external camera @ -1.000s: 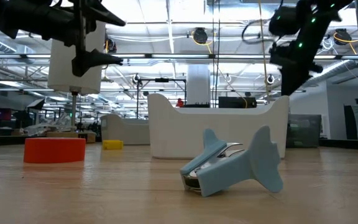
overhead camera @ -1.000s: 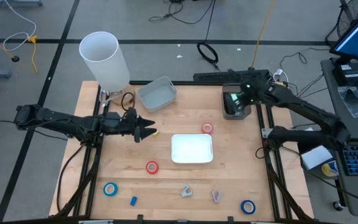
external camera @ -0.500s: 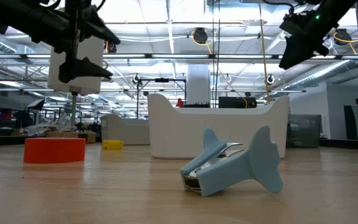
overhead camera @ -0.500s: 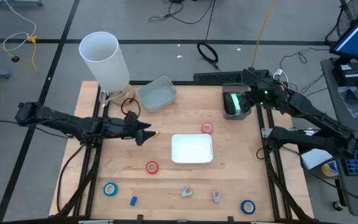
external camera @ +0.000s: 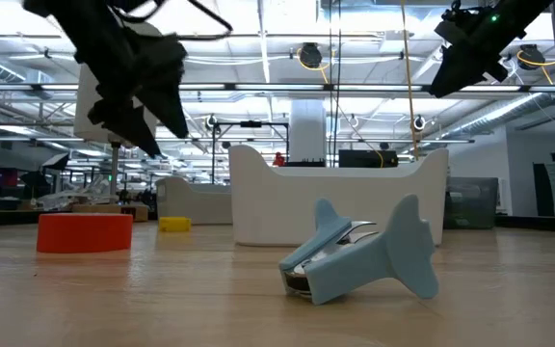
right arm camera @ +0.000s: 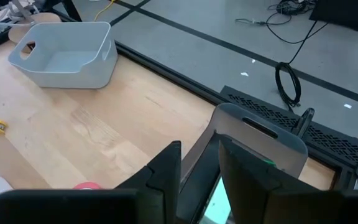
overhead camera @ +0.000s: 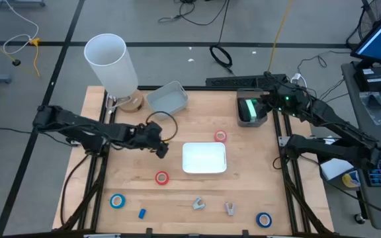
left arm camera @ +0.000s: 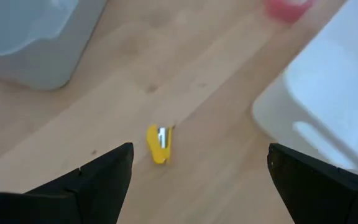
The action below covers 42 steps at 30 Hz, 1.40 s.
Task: Pick and place Stapler, Stapler remover, tape
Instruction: Put the yellow stapler into the black bin
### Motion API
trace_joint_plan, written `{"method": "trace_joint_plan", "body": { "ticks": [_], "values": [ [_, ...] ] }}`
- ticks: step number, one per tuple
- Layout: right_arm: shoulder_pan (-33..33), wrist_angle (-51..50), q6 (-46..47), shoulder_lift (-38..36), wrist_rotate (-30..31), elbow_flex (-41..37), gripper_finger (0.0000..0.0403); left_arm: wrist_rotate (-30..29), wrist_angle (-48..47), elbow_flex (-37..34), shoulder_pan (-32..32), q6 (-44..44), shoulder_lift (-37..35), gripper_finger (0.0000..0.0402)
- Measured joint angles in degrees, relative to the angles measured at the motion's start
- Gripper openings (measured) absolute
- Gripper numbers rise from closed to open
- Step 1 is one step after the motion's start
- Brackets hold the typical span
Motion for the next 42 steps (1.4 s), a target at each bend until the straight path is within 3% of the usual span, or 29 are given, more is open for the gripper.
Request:
{"method": "trace_joint_plan", "body": {
  "ticks": [8,22,42],
  "values": [
    [0.0,0.0,-0.4,0.0,0.0,0.0,0.01,7.2,-0.4,3.1,3.0,-0.7,7.3,0.0365],
    [0.0,0.0,-1.2,0.0,0.1,0.0,0.01,7.0,-2.0,3.1,5.9,-0.3,9.1,0.0365],
    [0.0,1.3,-1.5,0.0,0.1,0.0,0.01,5.1,0.1,3.1,7.1,5.5,21.3,0.0365]
  ]
}}
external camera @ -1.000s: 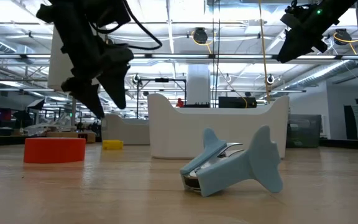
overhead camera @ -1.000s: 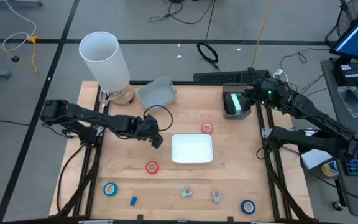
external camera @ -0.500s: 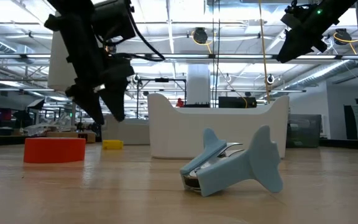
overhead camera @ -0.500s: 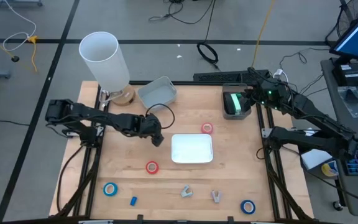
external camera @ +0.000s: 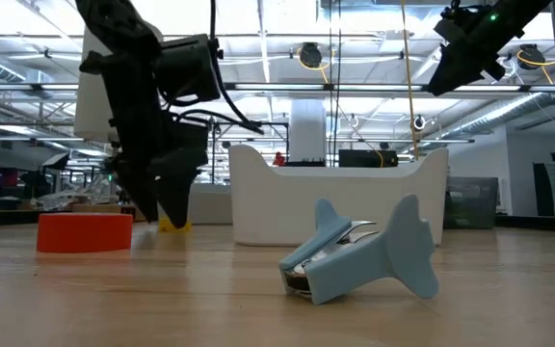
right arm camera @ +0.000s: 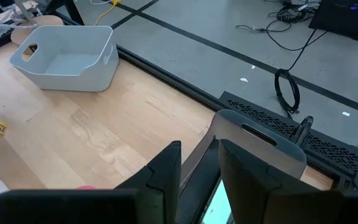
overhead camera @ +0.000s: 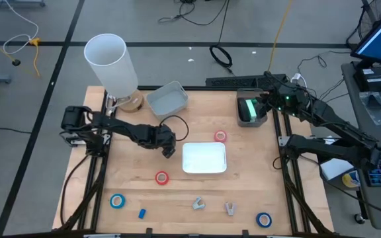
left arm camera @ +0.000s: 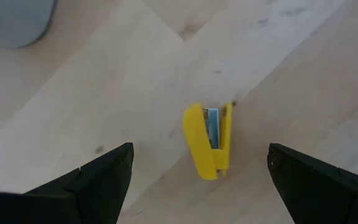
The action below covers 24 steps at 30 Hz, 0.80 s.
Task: Pick and place Stapler, Stapler remover, tape
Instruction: Put the yellow stapler into the black bin
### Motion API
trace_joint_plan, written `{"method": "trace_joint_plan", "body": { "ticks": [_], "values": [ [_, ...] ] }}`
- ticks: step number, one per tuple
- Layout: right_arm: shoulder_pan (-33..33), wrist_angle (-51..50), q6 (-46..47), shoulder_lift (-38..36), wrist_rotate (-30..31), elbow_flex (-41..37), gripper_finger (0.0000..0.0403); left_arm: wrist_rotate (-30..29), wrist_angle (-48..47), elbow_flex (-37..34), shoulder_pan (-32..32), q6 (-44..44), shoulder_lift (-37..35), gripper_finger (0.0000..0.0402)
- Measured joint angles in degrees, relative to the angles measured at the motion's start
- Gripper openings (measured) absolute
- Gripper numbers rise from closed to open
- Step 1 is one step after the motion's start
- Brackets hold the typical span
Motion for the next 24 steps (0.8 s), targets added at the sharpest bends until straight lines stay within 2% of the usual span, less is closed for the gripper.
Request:
{"method": "trace_joint_plan", "body": {
  "ticks": [7,14,18,24],
  "values": [
    [0.0,3.0,0.0,0.0,0.0,-0.7,0.01,0.3,4.3,0.1,0.0,1.6,2.3,0.0365],
    [0.0,8.7,0.1,0.0,-0.1,-5.2,0.01,0.5,5.2,0.1,0.0,2.7,2.4,0.0361],
    [0.0,10.2,1.6,0.0,-0.1,-7.6,0.01,2.1,4.4,0.1,0.0,2.6,2.4,0.0332],
    [0.0,10.5,1.6,0.0,-0.1,-8.3,0.01,3.4,3.2,0.1,-0.2,2.6,2.4,0.026]
  ]
}}
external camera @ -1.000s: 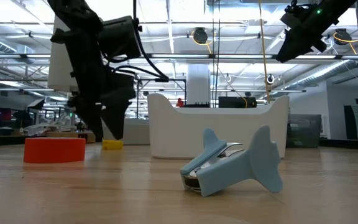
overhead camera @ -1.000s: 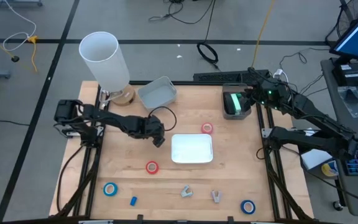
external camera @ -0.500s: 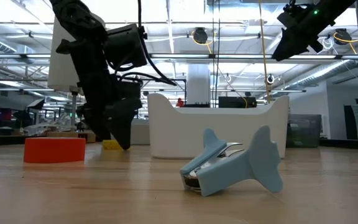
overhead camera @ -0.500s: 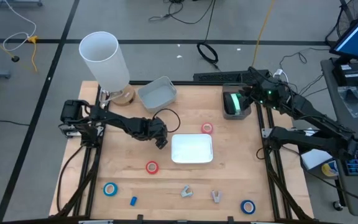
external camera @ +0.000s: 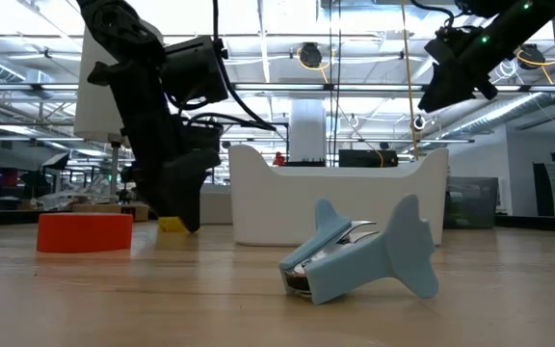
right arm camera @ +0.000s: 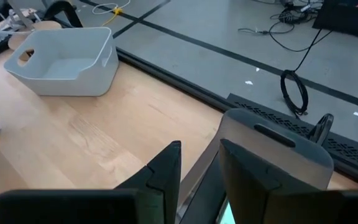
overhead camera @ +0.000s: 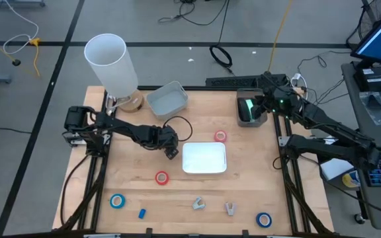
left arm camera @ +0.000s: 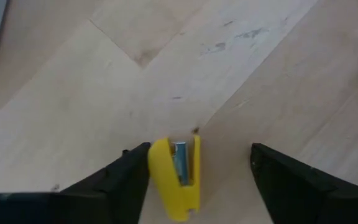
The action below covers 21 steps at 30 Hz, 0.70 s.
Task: Pick and place Stapler, Stapler remover, tape
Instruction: Put the yellow stapler into the black bin
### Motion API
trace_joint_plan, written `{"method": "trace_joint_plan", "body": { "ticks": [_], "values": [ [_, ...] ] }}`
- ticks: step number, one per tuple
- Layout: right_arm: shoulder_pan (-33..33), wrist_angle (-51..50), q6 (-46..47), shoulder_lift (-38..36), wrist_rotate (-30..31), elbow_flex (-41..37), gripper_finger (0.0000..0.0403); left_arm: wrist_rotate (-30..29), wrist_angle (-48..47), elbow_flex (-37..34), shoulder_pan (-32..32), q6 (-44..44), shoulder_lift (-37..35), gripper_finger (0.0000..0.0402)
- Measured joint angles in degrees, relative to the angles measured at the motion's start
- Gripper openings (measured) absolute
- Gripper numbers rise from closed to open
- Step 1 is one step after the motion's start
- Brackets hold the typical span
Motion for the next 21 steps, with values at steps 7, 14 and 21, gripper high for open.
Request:
{"method": "trace_joint_plan", "body": {
  "ticks": [7,14,21],
  "values": [
    [0.0,2.8,-0.5,-0.1,0.0,0.0,0.01,1.4,-1.0,0.0,0.0,1.5,-0.1,0.0199],
    [0.0,3.6,-1.6,-0.1,0.0,0.0,0.01,1.5,-1.3,0.0,0.0,1.3,0.0,0.0153],
    [0.0,4.6,-1.6,-0.1,0.0,0.0,0.01,1.5,-1.6,-0.1,0.1,-0.1,-0.5,0.0084]
  ]
}}
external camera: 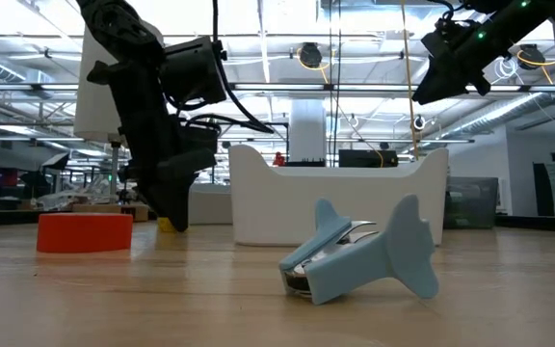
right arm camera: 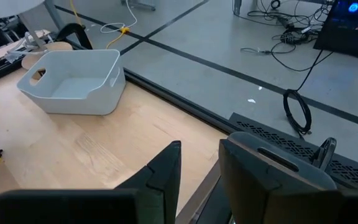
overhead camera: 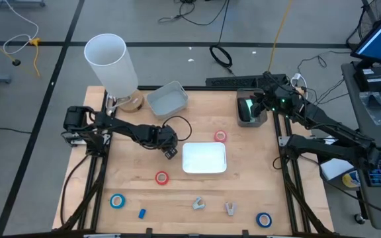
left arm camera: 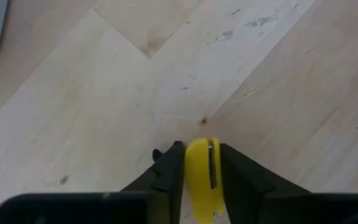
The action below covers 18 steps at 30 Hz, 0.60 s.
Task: Pick and place Stapler, Stapler remover, tape
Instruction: Put the yellow stapler into the black bin
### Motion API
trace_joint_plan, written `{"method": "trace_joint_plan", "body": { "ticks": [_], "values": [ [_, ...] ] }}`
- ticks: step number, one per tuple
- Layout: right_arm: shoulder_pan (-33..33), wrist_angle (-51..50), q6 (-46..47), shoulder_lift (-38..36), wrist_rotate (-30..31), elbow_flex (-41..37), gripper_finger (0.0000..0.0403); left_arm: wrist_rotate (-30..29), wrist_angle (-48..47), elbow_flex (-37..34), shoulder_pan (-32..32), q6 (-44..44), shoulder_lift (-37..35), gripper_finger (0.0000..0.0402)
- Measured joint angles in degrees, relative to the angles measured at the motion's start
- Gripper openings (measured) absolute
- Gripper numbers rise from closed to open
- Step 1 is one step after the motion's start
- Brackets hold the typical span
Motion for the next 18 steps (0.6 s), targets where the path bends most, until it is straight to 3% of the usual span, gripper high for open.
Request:
{"method": "trace_joint_plan", "body": {
  "ticks": [4,11,15,18],
  "values": [
    [0.0,0.4,0.0,0.0,0.0,0.0,0.01,2.3,0.3,-0.2,0.0,0.0,-1.7,0.006],
    [0.0,1.2,0.0,0.0,-2.2,0.0,0.01,5.2,0.3,-0.2,0.0,-1.3,-7.9,0.0079],
    [0.0,4.9,0.0,0.1,-9.6,0.0,0.01,6.5,1.2,-0.2,-0.1,-2.4,-13.6,0.0087],
    [0.0,10.0,0.0,0.3,-19.0,0.0,0.01,7.0,5.3,-0.2,0.0,-2.7,-18.3,0.0089]
  ]
}}
